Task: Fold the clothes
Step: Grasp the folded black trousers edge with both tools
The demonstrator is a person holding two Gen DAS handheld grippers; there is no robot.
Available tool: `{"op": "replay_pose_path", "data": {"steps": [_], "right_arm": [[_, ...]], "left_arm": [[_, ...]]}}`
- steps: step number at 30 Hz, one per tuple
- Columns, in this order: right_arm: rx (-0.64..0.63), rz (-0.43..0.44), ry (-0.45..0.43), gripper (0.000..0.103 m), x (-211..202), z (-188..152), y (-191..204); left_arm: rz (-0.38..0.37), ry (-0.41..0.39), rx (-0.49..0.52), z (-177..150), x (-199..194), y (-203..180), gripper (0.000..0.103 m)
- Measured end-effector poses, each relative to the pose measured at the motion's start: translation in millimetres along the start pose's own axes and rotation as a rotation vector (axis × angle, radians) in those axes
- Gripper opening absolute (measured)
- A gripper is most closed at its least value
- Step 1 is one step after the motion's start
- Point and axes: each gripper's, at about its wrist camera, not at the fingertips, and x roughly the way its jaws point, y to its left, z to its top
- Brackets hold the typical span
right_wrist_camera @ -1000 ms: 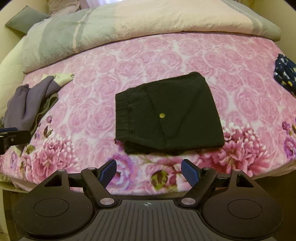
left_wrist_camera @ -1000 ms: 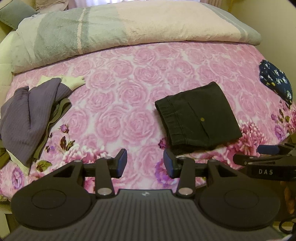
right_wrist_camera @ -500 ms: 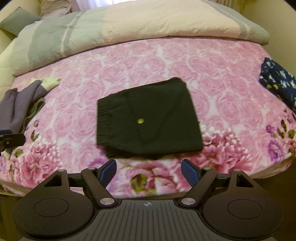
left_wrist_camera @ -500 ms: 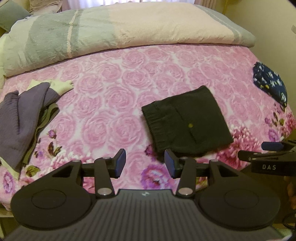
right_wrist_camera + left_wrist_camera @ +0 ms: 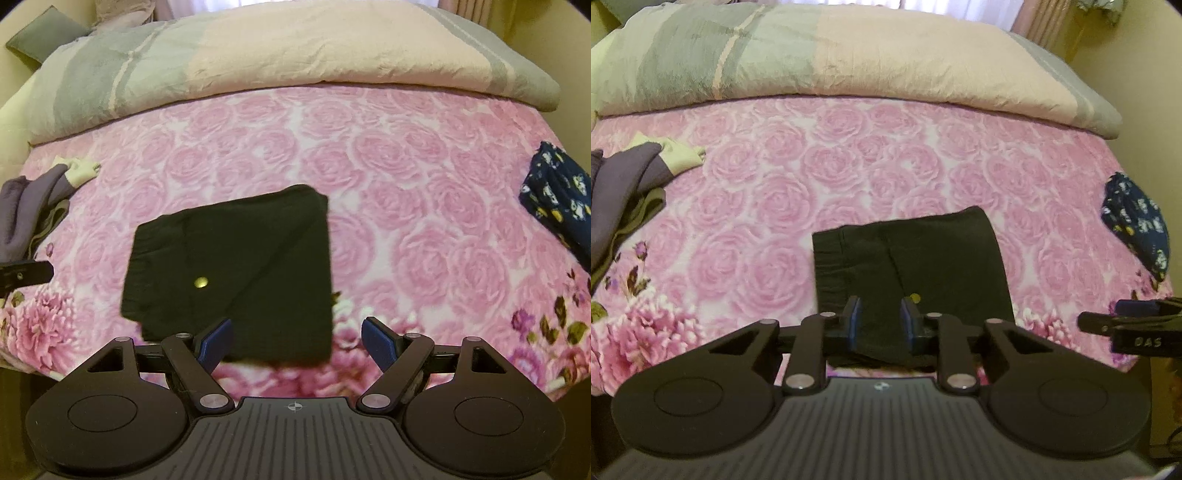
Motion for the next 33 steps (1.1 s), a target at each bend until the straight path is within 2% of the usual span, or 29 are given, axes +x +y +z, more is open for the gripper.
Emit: {"op": "replay_pose_path", "data": {"steps": [2, 3, 4, 5, 6, 8, 12, 17, 21, 22, 23, 24, 25, 29, 32, 33], "right_arm": [[-0.02, 0.021, 0.014, 0.079, 11, -1, -17], [-0.036, 0.033, 0.026, 0.075, 17, -1, -23], [-0.055, 0.048, 0.044, 0.065, 26, -2, -29], [-0.063, 0.061, 0.065, 0.044, 36, -4, -33], [-0.069, 0.075, 0.087, 0.041, 47, -5, -36], [-0.081, 0.102, 0.131, 0.04, 69, -9, -43], [-0.069, 0.189, 0.122, 0.026, 107, -11, -46], [-0.033, 0.311, 0.017, 0.025, 150, 1, -38], [-0.027, 0.399, -0.059, 0.023, 186, 9, -28], [-0.034, 0.394, -0.069, 0.022, 195, 11, -27], [-0.047, 0.377, -0.081, 0.017, 203, 12, -25], [-0.046, 0.354, -0.105, 0.006, 207, 14, -27], [-0.042, 0.329, -0.131, 0.0, 209, 17, -30], [0.02, 0.224, -0.162, 0.0, 203, 20, -58], [0.008, 0.195, -0.177, 0.0, 189, 23, -64], [0.007, 0.211, -0.178, 0.0, 186, 25, -64]], "left_arm": [[0.008, 0.004, -0.01, -7, 13, -7, 0.016], [0.011, 0.009, -0.017, -10, 20, -9, 0.015], [0.014, 0.017, -0.025, -14, 28, -10, 0.014], [0.018, 0.025, -0.033, -18, 36, -12, 0.014], [0.02, 0.031, -0.038, -21, 43, -12, 0.013], [0.02, 0.042, -0.035, -27, 60, -11, 0.01], [-0.002, 0.047, -0.04, -31, 98, -3, 0.01], [-0.053, -0.001, -0.025, -26, 146, 9, 0.01], [-0.037, -0.031, 0.001, -29, 179, 24, 0.01], [-0.026, -0.043, 0.003, -30, 185, 29, 0.003], [-0.02, -0.059, -0.006, -30, 189, 35, 0.003], [-0.025, -0.076, -0.026, -30, 189, 42, 0.003], [-0.045, -0.08, -0.045, -29, 189, 49, 0.003], [-0.079, -0.072, -0.068, -20, 180, 52, 0.002], [-0.123, -0.113, -0.04, -5, 174, 46, 0.003], [-0.132, -0.123, -0.031, 1, 175, 44, 0.003]]}}
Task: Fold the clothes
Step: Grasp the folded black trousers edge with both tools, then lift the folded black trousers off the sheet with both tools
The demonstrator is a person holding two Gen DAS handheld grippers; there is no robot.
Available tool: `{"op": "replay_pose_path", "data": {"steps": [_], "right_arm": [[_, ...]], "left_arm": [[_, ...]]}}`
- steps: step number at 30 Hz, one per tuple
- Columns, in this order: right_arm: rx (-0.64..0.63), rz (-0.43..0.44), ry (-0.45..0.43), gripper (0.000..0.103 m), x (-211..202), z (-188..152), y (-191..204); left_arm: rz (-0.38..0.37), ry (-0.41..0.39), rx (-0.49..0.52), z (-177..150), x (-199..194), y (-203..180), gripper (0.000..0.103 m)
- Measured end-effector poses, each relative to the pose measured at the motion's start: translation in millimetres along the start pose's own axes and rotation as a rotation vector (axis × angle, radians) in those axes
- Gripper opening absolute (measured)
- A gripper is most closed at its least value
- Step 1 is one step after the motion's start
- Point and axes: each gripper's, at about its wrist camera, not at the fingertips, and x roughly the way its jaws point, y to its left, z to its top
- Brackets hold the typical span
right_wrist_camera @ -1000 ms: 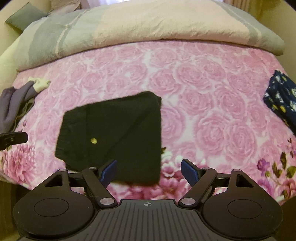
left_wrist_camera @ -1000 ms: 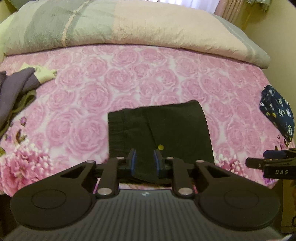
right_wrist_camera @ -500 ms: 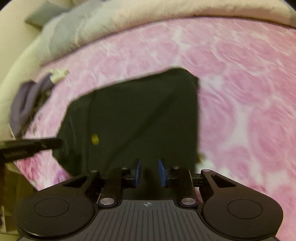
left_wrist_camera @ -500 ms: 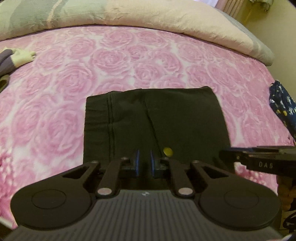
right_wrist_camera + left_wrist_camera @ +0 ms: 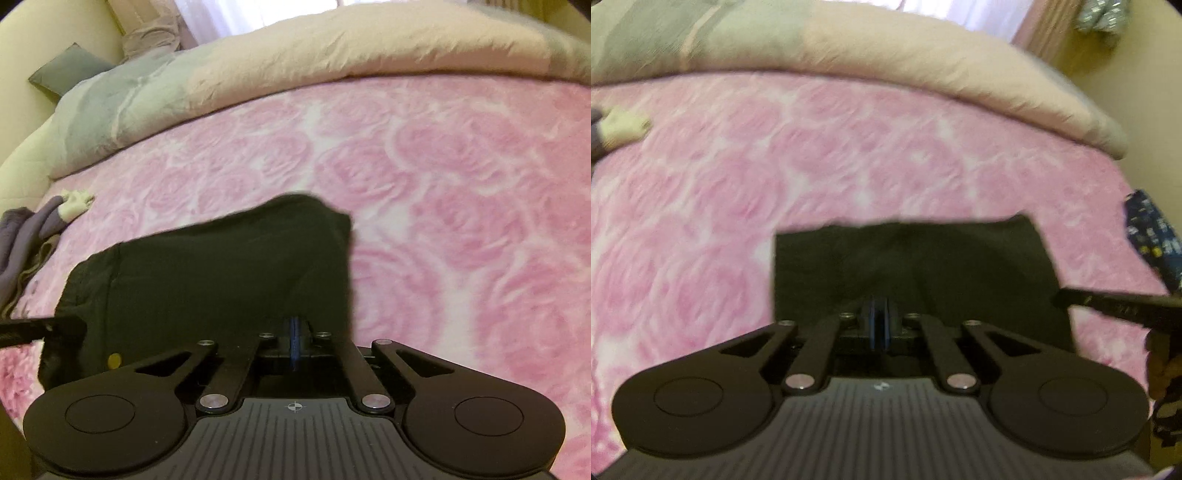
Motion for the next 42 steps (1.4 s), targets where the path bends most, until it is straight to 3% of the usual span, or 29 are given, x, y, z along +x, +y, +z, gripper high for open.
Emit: {"op": "replay_pose_path", "data": {"steps": [4, 9, 13, 18, 23, 26, 31, 34, 35, 38, 42], "right_arm": [[-0.008, 0.036, 0.046, 0.0, 15, 3, 4], [0.063, -0.115, 0.015, 0.0, 12, 13, -18], [0.101, -0.067, -0.018, 0.0, 8, 34, -34], [0.014, 0.027, -0.039, 0.0, 43, 56, -16], [-0.031, -0.004, -0.029, 0.0, 83, 53, -15], [-0.027, 0.009, -0.033, 0.0, 87, 49, -20], [0.114, 0.094, -0.023, 0.0, 71, 56, -46], [0.191, 0.083, -0.027, 0.0, 49, 52, -62], [0.191, 0.049, -0.016, 0.002, 41, 49, -65], [0.185, 0.026, -0.01, 0.037, 20, 36, -68], [0.192, 0.077, 0.023, 0.038, 4, 12, -57]], "left_arm": [[0.063, 0.034, 0.051, 13, 33, 8, 0.003], [0.064, 0.024, 0.044, 27, 29, 14, 0.003], [0.025, -0.003, 0.02, 41, 32, 8, 0.004], [0.088, 0.014, 0.059, 36, 71, 8, 0.003], [0.139, -0.057, 0.117, 17, 85, 9, 0.003], [0.133, -0.05, 0.11, 23, 89, 13, 0.003], [0.055, -0.07, 0.048, 31, 52, 25, 0.003], [0.102, -0.072, 0.004, 28, 20, 36, 0.011], [0.125, -0.073, -0.015, 26, 10, 41, 0.013], [0.078, -0.055, -0.074, 15, -13, 51, 0.012], [0.034, 0.023, -0.057, -8, -14, 48, 0.013]]}}
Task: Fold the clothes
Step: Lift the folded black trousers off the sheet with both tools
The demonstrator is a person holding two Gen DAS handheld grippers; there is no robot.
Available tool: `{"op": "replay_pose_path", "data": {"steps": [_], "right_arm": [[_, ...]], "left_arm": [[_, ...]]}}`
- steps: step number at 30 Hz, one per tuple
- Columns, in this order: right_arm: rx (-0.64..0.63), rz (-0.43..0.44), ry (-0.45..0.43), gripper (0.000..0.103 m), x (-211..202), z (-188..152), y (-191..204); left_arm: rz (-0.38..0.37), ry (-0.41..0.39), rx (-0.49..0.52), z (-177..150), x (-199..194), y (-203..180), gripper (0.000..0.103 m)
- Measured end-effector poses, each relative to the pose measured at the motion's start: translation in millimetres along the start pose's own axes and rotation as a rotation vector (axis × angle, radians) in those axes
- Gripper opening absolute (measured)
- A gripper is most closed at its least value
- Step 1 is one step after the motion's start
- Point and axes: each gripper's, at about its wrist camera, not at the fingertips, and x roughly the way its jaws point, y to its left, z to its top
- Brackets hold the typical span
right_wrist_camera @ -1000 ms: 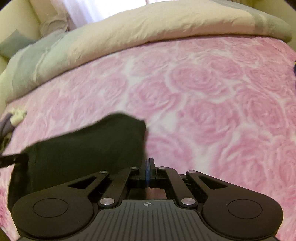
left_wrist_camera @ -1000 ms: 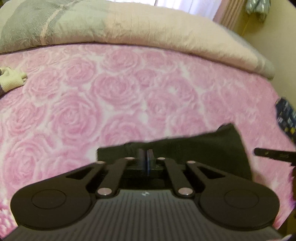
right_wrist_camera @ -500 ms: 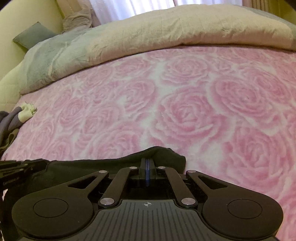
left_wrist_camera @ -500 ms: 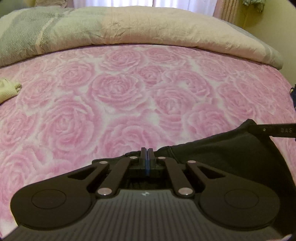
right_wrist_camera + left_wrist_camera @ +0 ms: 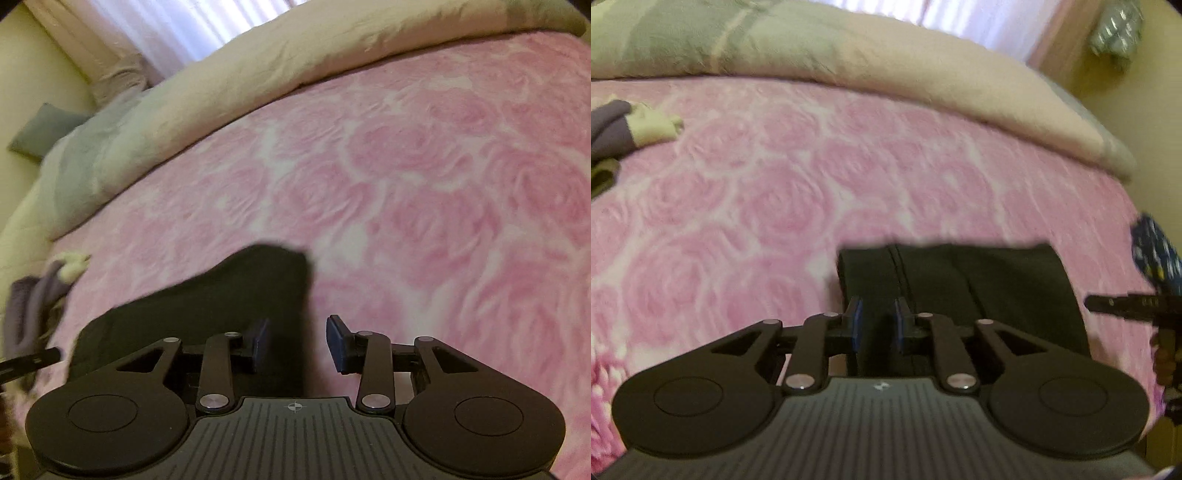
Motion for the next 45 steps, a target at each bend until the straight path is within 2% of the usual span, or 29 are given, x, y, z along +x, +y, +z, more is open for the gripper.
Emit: {"op": "replay_pose_path", "data": {"steps": [1, 2, 4, 5, 6, 8, 11, 14, 17, 21, 25, 28, 32, 35, 38, 41, 43, 44, 45], "right_arm": [[-0.004, -0.004, 0.027, 0.038, 2, -8, 2], [-0.007, -0.008, 0.054, 0.038, 5, -16, 4], [0.034, -0.02, 0.083, 0.038, 9, -26, 1], [0.062, -0.015, 0.082, 0.041, 7, -27, -2], [0.088, -0.011, 0.081, 0.058, 5, -26, -5], [0.115, -0.024, 0.06, 0.086, -3, -21, -13], [0.174, 0.02, 0.053, 0.086, -12, -17, -28], [0.251, 0.083, 0.08, 0.086, -10, -13, -43], [0.285, 0.126, 0.104, 0.086, -4, -15, -48], [0.303, 0.165, 0.13, 0.086, 6, -23, -48], [0.295, 0.196, 0.136, 0.086, 17, -25, -46], [0.308, 0.216, 0.134, 0.086, 21, -23, -48], [0.336, 0.24, 0.131, 0.086, 26, -23, -50], [0.347, 0.276, 0.136, 0.085, 31, -23, -50], [0.336, 0.348, 0.166, 0.084, 38, -24, -45], [0.318, 0.354, 0.168, 0.083, 46, -25, -40], [0.336, 0.351, 0.164, 0.076, 48, -25, -42], [0.343, 0.343, 0.161, 0.066, 50, -25, -43], [0.357, 0.339, 0.159, 0.061, 51, -26, -45]], "left_arm": [[0.015, 0.029, -0.01, -7, 7, 3, 0.014], [0.03, 0.034, -0.042, -12, 10, 8, 0.02], [0.053, 0.017, -0.136, -13, 9, 20, 0.03], [0.042, 0.009, -0.177, -12, 5, 27, 0.031], [0.02, 0.009, -0.216, -13, 2, 34, 0.034], [-0.024, 0.009, -0.294, -13, -4, 48, 0.047], [-0.099, 0.013, -0.414, -14, -9, 69, 0.054], [-0.217, 0.043, -0.548, -22, 7, 86, 0.064], [-0.32, 0.075, -0.659, -29, 25, 102, 0.065], [-0.348, 0.139, -0.653, -35, 52, 109, 0.069], [-0.429, 0.14, -0.674, -36, 62, 113, 0.07], [-0.491, 0.172, -0.656, -35, 72, 108, 0.07], [-0.503, 0.192, -0.581, -28, 83, 98, 0.069], [-0.511, 0.203, -0.574, -24, 87, 95, 0.069], [-0.517, 0.211, -0.564, -24, 87, 94, 0.069], [-0.518, 0.221, -0.565, -23, 91, 92, 0.066], [-0.513, 0.228, -0.562, -22, 93, 89, 0.066], [-0.511, 0.23, -0.558, -21, 93, 88, 0.064], [-0.507, 0.233, -0.554, -20, 93, 89, 0.063]]}}
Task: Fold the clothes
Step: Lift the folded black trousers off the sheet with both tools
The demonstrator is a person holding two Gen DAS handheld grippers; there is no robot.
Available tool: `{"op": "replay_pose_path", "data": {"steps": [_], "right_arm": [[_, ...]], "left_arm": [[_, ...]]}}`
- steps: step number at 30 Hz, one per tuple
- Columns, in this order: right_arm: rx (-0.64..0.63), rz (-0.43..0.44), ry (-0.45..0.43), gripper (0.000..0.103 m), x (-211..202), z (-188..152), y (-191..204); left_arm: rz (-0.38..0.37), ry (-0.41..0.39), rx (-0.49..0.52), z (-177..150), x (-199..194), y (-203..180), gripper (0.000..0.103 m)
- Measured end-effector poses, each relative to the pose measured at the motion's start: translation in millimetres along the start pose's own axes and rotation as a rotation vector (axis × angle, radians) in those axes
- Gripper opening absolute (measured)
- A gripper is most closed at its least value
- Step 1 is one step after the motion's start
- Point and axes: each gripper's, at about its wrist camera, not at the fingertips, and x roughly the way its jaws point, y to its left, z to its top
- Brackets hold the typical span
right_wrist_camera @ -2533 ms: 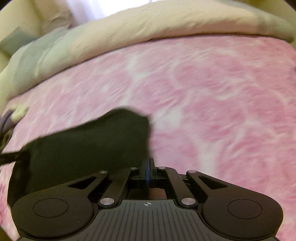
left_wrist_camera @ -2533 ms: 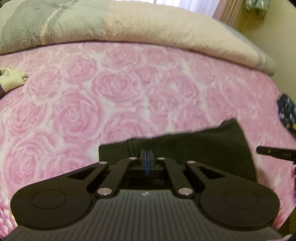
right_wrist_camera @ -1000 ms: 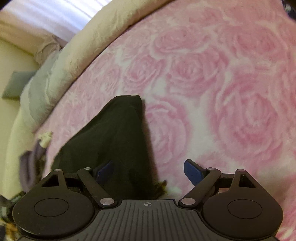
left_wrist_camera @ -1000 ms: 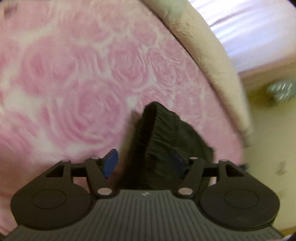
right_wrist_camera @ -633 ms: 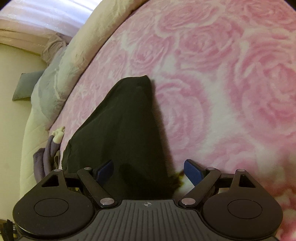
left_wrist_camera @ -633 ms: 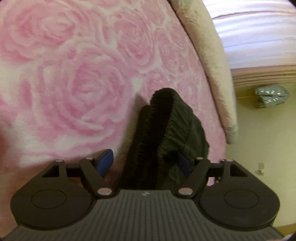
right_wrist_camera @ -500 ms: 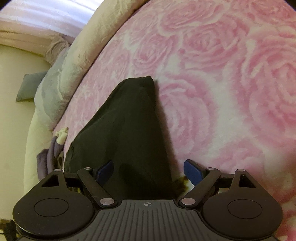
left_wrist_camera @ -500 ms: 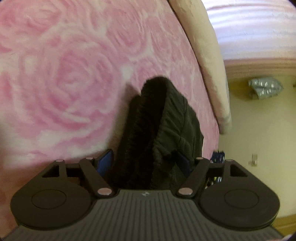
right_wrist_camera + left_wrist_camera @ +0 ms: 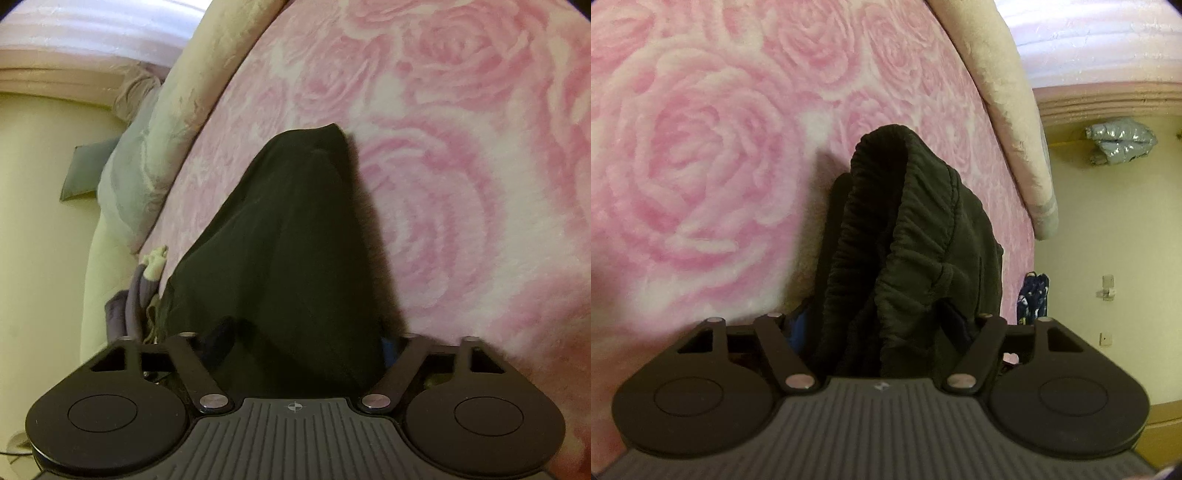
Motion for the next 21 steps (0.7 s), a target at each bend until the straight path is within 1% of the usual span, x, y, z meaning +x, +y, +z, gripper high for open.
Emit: {"op": "replay_pose_path", "data": {"steps": [3, 4, 5, 6, 9, 11, 15, 18, 21], "right_arm": [[0.025, 0.003, -0.01, 0.06, 0, 0, -3], [0.025, -0.002, -0.013, 0.057, -1, 0, -2], [0.032, -0.008, -0.014, 0.049, 0, -1, -2], [0.039, -0.01, -0.015, 0.043, -1, -1, -1], [0.038, -0.025, -0.019, 0.032, -5, -3, 5], [0.035, -0.026, -0.021, 0.027, -10, -3, 12], [0.034, -0.033, -0.031, 0.024, -23, -8, 30], [0.048, -0.039, -0.062, 0.024, -42, -12, 47], [0.068, -0.037, -0.111, 0.024, -71, -18, 69]], "left_arm": [[0.012, 0.007, 0.004, 1, -2, -2, 0.057], [0.015, 0.009, 0.003, 0, -2, -2, 0.054], [0.018, 0.011, 0.003, 0, -3, -3, 0.05], [0.024, 0.012, 0.01, -1, -4, -6, 0.049], [0.045, 0.013, 0.048, -1, -7, -19, 0.043], [0.04, 0.015, 0.058, 0, -12, -27, 0.039], [0.029, 0.02, 0.078, 1, -22, -44, 0.037], [0.013, 0.032, 0.102, 4, -32, -70, 0.037], [-0.012, 0.046, 0.139, 8, -44, -105, 0.037]]}}
